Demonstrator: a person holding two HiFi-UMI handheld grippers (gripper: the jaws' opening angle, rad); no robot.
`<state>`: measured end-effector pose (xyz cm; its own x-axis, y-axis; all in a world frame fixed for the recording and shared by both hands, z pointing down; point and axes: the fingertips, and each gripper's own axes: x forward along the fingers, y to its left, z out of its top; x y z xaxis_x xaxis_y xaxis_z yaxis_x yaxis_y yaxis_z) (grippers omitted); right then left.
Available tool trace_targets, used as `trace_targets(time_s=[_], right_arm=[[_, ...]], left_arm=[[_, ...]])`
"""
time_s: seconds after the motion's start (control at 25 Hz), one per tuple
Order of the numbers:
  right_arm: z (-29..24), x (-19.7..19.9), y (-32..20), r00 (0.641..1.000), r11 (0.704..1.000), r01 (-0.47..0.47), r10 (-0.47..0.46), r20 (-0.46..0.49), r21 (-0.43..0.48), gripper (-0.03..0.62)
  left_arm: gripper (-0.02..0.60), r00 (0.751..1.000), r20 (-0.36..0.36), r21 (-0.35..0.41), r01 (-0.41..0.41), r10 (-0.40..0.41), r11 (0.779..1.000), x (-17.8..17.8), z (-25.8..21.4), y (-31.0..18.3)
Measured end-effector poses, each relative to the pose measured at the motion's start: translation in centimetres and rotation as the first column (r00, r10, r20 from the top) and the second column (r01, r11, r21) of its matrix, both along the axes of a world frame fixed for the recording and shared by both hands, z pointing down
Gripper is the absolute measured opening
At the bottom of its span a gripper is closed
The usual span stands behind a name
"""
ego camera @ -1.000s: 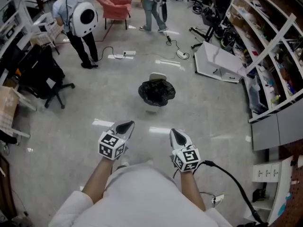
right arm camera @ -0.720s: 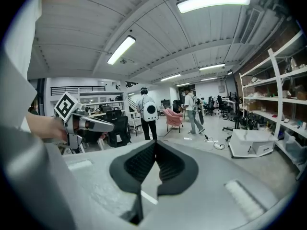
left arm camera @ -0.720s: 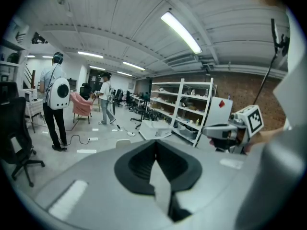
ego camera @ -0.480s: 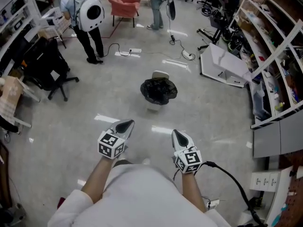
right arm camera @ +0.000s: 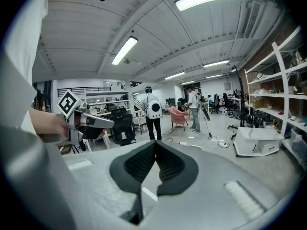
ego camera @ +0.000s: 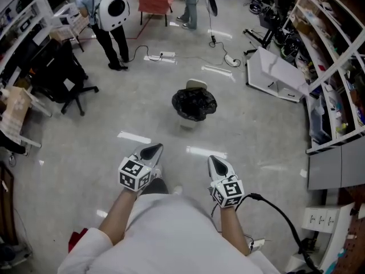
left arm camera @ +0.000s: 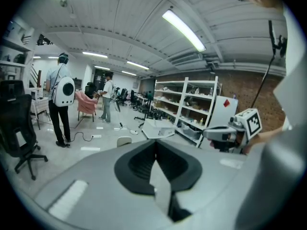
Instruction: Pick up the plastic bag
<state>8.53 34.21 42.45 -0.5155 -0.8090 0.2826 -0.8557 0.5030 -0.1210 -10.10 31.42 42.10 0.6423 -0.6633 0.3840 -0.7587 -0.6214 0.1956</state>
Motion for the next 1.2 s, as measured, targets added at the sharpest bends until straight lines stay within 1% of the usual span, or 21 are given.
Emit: trace_targets(time_s=[0.16,0.4,0.6,0.76,0.88,1.0,1.2], right_arm=[[0.1,0.7,-1.3,0.999,0.999,-0.032,0.032,0.012,0.004,0.002],[0.0,1.0,-3.9,0.998,0.998,-0.062,0.062,0.004,0.003,0.002],[0.3,0.6,-6.8,0.995,0.995,-0.101,0.101,-0.004,-0.011,0.002],[0.3,0.1,-9.6,0.992,0.991,-0.129,0.129,-0.001,-0.019,0.002],[0.2,-0.4,-12.0,0.989,0.989,-0.145,0.145,0.006,-0.019,0.002],[0.4,-1.3,-14.6,0.989,0.989,-0.149,0.149,0.001,-0.022,0.002],[0.8,-3.1,-19.2,0.987,0.987,-0.158,0.158,-0.005,-0.025,0.002]], left_arm=[[0.005,1.0,0.008,0.019,-0.022,0.022,1.0,0.6,-0.2,-1.2],[0.005,0.999,0.01,0.023,-0.041,0.041,0.999,0.9,-0.3,-4.1],[0.005,0.996,0.013,0.028,-0.094,0.094,0.995,1.0,0.0,-7.0],[0.005,0.992,0.014,0.021,-0.124,0.124,0.992,0.9,0.4,-10.4],[0.005,0.988,0.035,0.029,-0.153,0.152,0.988,0.5,0.6,-13.0],[0.005,0.982,0.055,0.028,-0.183,0.182,0.983,-0.2,1.1,-15.8],[0.005,0.975,0.059,0.019,-0.215,0.213,0.976,-1.7,1.8,-20.3]])
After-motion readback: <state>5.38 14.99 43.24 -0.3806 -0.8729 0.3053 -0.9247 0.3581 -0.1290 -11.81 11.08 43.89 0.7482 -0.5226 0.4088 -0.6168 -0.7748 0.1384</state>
